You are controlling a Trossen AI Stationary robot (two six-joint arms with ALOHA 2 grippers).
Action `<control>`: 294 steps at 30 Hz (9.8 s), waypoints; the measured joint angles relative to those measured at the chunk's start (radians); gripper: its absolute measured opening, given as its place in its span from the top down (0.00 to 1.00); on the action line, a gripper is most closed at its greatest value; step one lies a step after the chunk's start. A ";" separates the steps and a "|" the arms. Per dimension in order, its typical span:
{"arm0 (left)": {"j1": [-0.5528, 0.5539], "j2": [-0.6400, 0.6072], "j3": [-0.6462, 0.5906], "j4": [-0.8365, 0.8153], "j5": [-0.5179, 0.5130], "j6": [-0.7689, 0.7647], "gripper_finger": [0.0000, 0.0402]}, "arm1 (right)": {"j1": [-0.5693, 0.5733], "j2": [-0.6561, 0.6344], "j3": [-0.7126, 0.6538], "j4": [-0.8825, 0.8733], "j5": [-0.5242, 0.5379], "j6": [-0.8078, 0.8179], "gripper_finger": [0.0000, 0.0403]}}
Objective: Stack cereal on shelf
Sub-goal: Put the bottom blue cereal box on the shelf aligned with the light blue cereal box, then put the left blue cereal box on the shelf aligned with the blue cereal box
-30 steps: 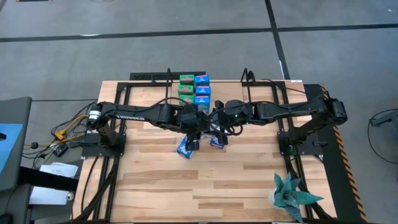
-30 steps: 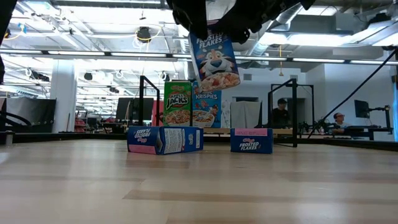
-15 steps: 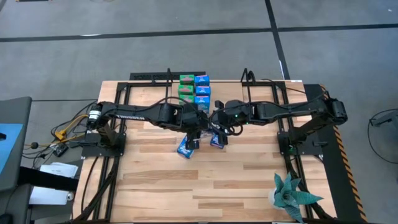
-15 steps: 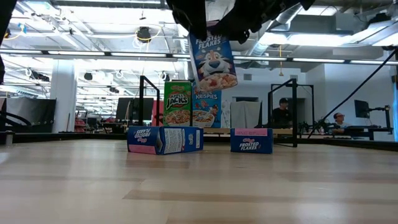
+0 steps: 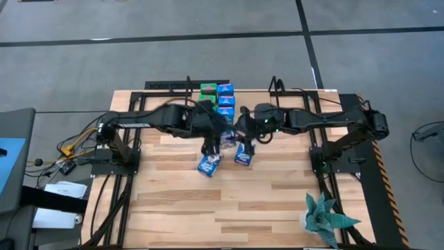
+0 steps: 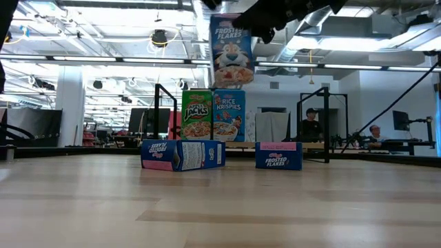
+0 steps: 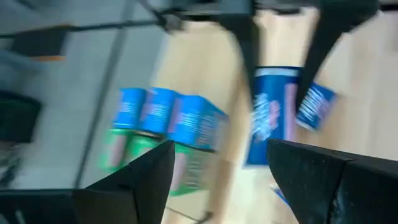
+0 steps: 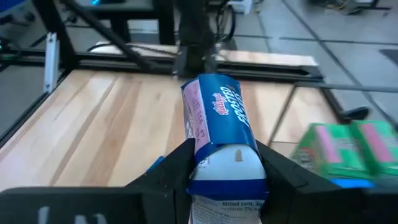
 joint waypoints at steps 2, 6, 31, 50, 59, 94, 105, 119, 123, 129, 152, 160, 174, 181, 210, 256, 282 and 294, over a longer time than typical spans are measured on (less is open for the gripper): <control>0.000 -0.001 0.079 -0.033 -0.064 -0.009 0.39 | -0.041 -0.035 -0.001 -0.012 -0.008 0.000 0.62; 0.000 -0.011 0.208 -0.035 -0.115 -0.003 0.39 | -0.153 -0.124 -0.001 0.009 -0.080 0.002 0.63; 0.242 -0.218 0.192 0.083 0.140 0.258 0.39 | -0.811 0.176 -0.009 0.215 -0.507 0.064 0.61; 0.369 -0.218 0.192 0.083 0.328 0.272 0.39 | -0.825 0.339 -0.009 0.219 -0.532 -0.100 0.61; 0.369 -0.217 0.192 0.083 0.325 0.275 0.39 | -0.822 0.338 -0.008 0.222 -0.577 -0.167 0.60; 0.369 -0.217 0.192 0.080 0.311 0.254 0.39 | -0.792 0.342 -0.008 0.142 -0.524 -0.255 0.43; 0.369 -0.217 0.192 0.069 0.312 0.246 0.39 | -0.789 0.341 0.013 0.104 -0.491 -0.255 0.28; 0.367 -0.217 0.192 0.055 0.354 0.213 0.39 | -0.778 0.317 0.310 -0.440 -0.452 -0.400 0.19; 0.345 -0.217 0.192 0.001 0.377 0.195 0.39 | -0.776 0.258 0.387 -0.573 -0.402 -0.442 0.19; 0.223 -0.200 0.188 -0.143 0.485 0.113 0.39 | -0.754 0.086 0.437 -0.670 -0.391 -0.406 0.19; -0.264 -0.299 -0.987 0.657 0.019 -0.586 0.75 | -0.275 -0.270 0.002 -0.456 -0.409 -0.009 0.26; -0.312 -0.268 -1.111 0.750 -0.012 -0.771 0.99 | -0.163 -0.262 -0.142 -0.315 -0.317 0.084 0.27; -0.335 -0.079 -1.143 1.045 -0.077 -0.810 1.00 | -0.036 -0.262 -0.240 -0.138 -0.163 0.166 0.27; -0.350 -0.004 -1.143 1.075 -0.065 -0.896 1.00 | -0.013 -0.262 -0.240 -0.137 -0.141 0.181 0.27; -0.540 -0.099 -1.142 0.874 -0.226 -1.255 1.00 | 0.056 0.346 -0.227 0.394 -0.030 0.169 0.81; -0.530 -0.087 -1.155 0.730 -0.427 -1.444 1.00 | 0.231 0.489 -0.186 0.318 0.132 0.237 0.95; -0.526 -0.088 -1.427 1.236 -0.456 -1.601 1.00 | 0.233 0.369 -0.062 0.004 0.125 -0.003 0.90; -0.518 -0.088 -1.427 1.249 -0.461 -1.564 1.00 | 0.213 0.288 0.079 -0.081 0.052 -0.349 0.41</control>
